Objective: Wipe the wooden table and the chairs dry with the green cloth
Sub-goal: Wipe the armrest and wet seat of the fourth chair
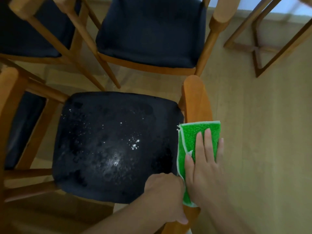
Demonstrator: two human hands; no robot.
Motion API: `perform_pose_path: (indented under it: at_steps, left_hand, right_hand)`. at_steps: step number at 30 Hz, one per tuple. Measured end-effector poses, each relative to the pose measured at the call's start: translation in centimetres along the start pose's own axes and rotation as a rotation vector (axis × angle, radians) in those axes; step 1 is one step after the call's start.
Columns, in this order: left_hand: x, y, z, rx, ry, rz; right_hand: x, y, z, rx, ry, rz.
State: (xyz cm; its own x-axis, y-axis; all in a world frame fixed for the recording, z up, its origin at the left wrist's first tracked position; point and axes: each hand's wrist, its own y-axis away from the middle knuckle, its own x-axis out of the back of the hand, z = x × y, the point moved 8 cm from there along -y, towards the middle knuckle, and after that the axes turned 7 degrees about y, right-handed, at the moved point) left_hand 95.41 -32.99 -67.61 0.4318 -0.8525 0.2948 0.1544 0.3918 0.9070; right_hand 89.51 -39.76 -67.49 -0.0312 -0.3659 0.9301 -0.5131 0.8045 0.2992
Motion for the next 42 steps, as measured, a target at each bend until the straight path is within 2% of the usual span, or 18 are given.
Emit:
perform_pose_path:
  at_steps: [4,10,15,18,21,24,26,29,32,35,39,42]
  left_hand:
    - [-0.6,-0.3,-0.1,-0.024,0.032,-0.018]
    - [-1.0,-0.4,-0.2,-0.017,0.009,-0.088]
    - [-1.2,-0.7,-0.6,-0.147,0.090,-0.050]
    - [-2.0,-1.3,-2.6,-0.220,0.360,-0.061]
    - [-2.7,-2.0,-6.5,-0.172,0.713,-0.088]
    - [-2.1,-3.0,-12.7,-0.079,0.716,0.128]
    - [-1.8,-3.5,-18.1,0.059,0.679,0.267]
    - [-1.3,-2.9,-26.7,0.297,0.772,0.483]
    - [-0.7,-1.4,-33.6,0.436,0.771,0.672]
    - [-0.9,-0.1,-39.0,0.557,0.741,0.770]
    - [-1.8,-0.4,-43.4,0.646,0.799,0.681]
    - [-2.7,-1.5,-44.6,0.612,0.933,0.601]
  right_hand:
    - [1.1,-3.6,0.5,-0.032,0.127,0.008]
    - [5.5,-14.8,-0.7,-0.143,0.062,0.157]
    - [6.0,-15.9,-2.1,-0.087,0.159,0.250]
    - [5.3,-13.8,-3.0,0.020,0.144,0.274]
    - [4.6,-10.8,-4.9,0.106,0.076,0.295]
    - [4.4,-10.1,-6.7,0.111,-0.083,0.298]
    - [5.0,-11.6,-7.5,0.089,-0.231,0.329]
    - [4.7,-14.7,-8.6,0.017,-0.437,0.351]
    - [0.6,-17.6,-8.7,-0.111,-0.499,0.235]
    - [-5.2,-18.5,-10.0,-0.064,-0.372,0.030]
    - [-11.8,-18.2,-11.9,0.061,-0.186,-0.229]
    - [-14.0,-19.4,-12.3,0.097,-0.026,-0.238]
